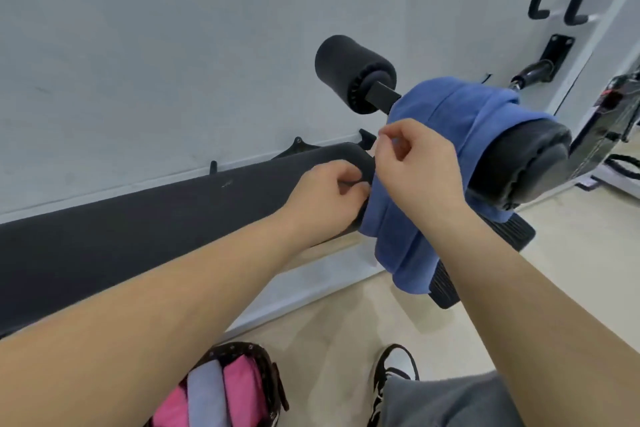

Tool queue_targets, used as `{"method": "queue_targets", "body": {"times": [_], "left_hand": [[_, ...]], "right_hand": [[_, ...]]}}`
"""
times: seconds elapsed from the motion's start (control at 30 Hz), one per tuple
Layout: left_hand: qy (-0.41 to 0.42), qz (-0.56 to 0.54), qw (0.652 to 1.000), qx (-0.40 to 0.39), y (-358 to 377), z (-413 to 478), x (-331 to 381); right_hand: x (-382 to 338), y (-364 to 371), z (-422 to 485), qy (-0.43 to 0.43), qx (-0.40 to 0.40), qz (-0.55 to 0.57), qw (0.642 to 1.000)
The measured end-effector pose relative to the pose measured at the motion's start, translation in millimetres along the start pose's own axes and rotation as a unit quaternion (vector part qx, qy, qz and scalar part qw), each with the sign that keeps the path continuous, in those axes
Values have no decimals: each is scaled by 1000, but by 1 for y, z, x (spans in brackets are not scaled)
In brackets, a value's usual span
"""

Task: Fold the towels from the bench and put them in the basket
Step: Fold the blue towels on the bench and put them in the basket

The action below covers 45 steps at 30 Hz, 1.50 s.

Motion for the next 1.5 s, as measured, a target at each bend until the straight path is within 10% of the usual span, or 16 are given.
{"method": "queue_targets", "body": {"times": [0.4, 0.63, 0.8, 0.93, 1.17, 1.5], "left_hand": [[-28, -162, 986, 23, 42, 93, 51], [27, -116, 984, 135, -17, 104, 68], [-36, -180, 922, 340, -100, 87, 52], [-16, -98, 965, 242, -111, 66, 53], [-85, -64, 991, 76, -132, 0, 33], [-244, -20, 964, 107, -204, -89, -87]], "right_hand": [[14, -47, 15, -123, 217, -86, 965], [11, -39, 19, -97, 206, -209, 951], [9, -29, 21, -51, 172, -286, 941], [-10, -22, 18, -57, 158, -213, 963], [-69, 44, -7, -170, -27, -78, 982], [-147, 145, -61, -199, -321, -46, 925]]}}
Point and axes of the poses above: each hand's wrist, its own z-axis towards the middle knuckle, its own y-axis out of the palm, x = y × z, the point moved 8 cm from there along z, towards the middle knuckle, and after that the axes turned 7 degrees about -z, right-handed, at the moved point
